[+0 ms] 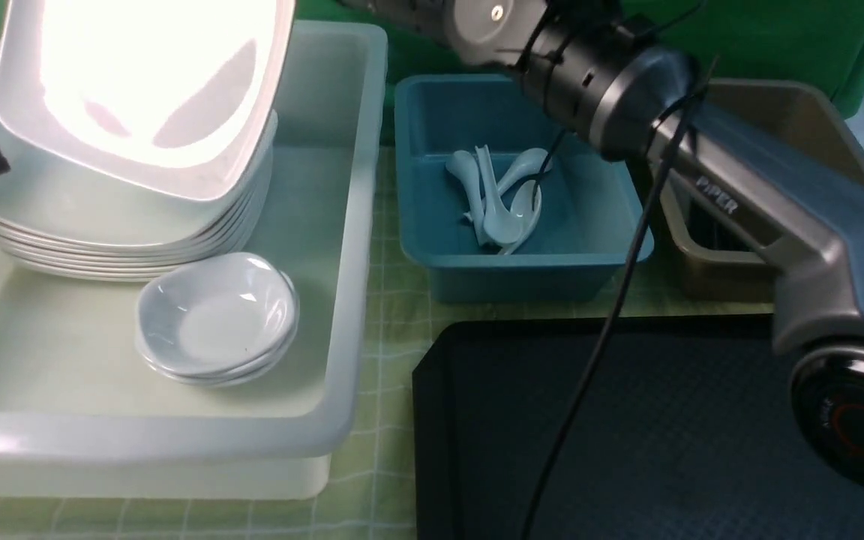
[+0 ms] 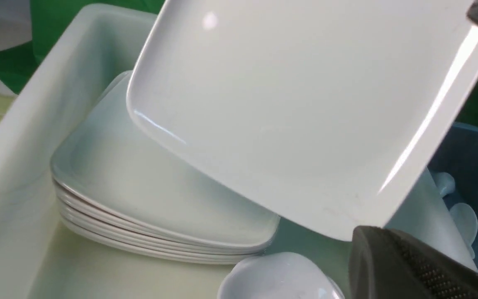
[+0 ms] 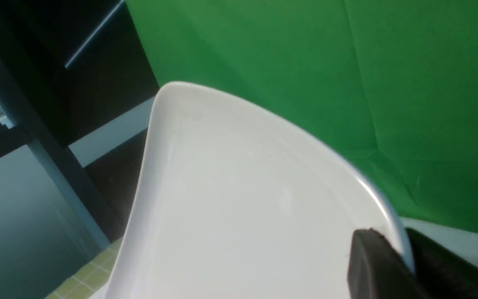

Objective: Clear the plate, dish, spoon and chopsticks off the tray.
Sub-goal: Use the right arm to put the plate into the large storage box on the left

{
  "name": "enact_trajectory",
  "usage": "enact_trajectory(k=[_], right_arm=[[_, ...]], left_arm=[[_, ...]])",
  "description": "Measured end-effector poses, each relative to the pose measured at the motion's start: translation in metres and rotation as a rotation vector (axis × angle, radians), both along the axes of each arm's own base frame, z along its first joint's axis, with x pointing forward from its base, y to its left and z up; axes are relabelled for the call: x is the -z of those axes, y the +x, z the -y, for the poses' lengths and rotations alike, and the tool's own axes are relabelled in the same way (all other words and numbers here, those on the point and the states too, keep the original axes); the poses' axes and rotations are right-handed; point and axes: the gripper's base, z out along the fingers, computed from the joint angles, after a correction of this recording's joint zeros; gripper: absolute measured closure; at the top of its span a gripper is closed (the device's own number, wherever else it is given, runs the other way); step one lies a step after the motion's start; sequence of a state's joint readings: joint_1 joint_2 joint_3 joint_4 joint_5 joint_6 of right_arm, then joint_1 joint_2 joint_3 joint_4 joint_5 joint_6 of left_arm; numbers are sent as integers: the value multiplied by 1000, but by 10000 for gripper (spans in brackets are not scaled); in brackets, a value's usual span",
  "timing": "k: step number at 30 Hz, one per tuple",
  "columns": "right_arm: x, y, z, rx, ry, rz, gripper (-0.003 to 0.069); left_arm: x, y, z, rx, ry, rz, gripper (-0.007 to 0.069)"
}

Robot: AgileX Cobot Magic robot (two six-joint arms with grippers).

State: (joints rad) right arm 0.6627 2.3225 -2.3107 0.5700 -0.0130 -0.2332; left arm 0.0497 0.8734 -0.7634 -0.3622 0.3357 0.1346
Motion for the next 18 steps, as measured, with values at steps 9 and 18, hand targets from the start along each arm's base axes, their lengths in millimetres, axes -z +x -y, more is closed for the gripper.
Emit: enact_trajectory(k=[9, 18], right_arm=[[44, 7, -20, 27, -2, -4, 599], [64, 12, -24, 34, 0, -34, 600]], left_arm=[[6, -2, 1, 23, 41, -64, 622], [7, -3, 1, 27, 46, -77, 622]])
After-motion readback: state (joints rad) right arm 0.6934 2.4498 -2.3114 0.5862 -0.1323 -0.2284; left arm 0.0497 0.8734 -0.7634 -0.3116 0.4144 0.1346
